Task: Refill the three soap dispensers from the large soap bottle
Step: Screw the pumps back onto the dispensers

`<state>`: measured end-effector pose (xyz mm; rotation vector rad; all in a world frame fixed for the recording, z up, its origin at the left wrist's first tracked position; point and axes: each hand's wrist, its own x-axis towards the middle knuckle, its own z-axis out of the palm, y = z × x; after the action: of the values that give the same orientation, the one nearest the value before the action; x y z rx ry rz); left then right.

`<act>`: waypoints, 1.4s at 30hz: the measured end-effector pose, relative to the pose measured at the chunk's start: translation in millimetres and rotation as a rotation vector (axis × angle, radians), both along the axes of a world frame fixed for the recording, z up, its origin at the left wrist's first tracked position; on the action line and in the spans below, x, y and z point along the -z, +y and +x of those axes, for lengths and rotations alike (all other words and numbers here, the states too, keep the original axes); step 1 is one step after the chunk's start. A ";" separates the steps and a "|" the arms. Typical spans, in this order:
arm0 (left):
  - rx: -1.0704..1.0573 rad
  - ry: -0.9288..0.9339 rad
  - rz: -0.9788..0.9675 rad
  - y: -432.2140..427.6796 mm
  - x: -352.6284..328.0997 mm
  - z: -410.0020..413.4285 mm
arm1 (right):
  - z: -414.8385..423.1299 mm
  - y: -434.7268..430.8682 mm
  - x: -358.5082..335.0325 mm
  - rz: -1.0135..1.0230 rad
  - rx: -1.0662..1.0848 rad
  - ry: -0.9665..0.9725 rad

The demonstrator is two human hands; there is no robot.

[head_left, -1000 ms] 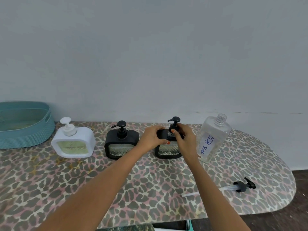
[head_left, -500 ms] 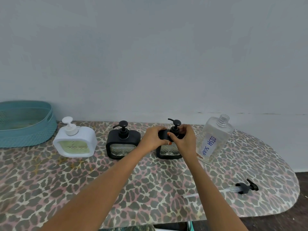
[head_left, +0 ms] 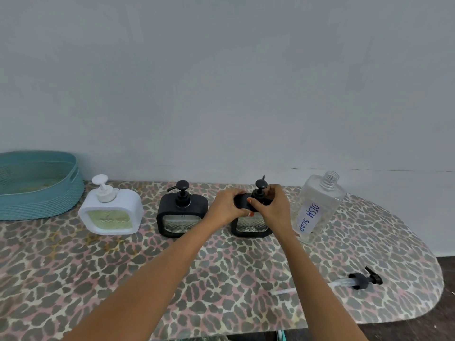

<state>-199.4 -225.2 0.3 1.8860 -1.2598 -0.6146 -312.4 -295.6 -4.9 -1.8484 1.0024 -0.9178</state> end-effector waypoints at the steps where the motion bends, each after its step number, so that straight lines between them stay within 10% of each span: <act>1: -0.001 0.002 0.001 0.2 -0.4 -0.2 | 2.7 0.1 1.1 -0.003 0.022 0.005; 42: 0.001 -0.003 -0.009 1.1 0.7 0.2 | 1.2 1.2 -0.3 -0.008 -0.004 0.087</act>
<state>-199.2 -224.1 -0.4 1.8802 -1.2634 -0.6053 -311.2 -294.4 -4.5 -1.9107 1.0484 -0.8462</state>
